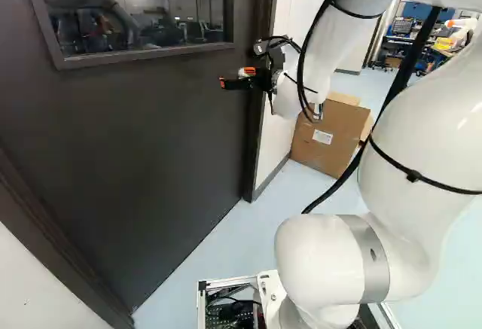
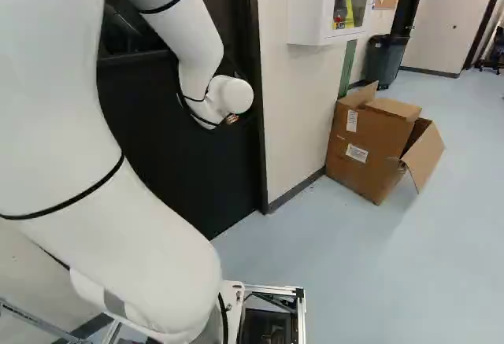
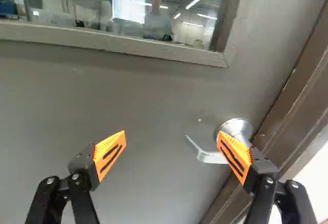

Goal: Open the door and move inside

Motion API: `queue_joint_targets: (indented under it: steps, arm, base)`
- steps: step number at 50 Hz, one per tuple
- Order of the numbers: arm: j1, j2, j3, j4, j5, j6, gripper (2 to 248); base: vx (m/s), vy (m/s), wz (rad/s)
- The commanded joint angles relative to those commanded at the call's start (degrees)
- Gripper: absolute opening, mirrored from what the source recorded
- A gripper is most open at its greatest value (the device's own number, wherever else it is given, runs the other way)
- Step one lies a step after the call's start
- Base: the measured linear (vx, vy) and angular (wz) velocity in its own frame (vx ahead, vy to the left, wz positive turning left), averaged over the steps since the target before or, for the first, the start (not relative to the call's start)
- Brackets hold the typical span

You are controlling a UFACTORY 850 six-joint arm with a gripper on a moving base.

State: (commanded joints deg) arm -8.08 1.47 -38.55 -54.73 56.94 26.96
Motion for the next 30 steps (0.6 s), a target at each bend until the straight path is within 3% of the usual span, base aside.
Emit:
queue_joint_targets:
  steps: [9,30]
  arm:
    - [0.00,0.00,0.00,0.00,0.08,3.11,247]
    - [-0.14,-0.77,-0.20,-0.01,1.96,3.59,247]
  base:
    - [0.000,0.000,0.000]
    - [0.000,0.000,0.000]
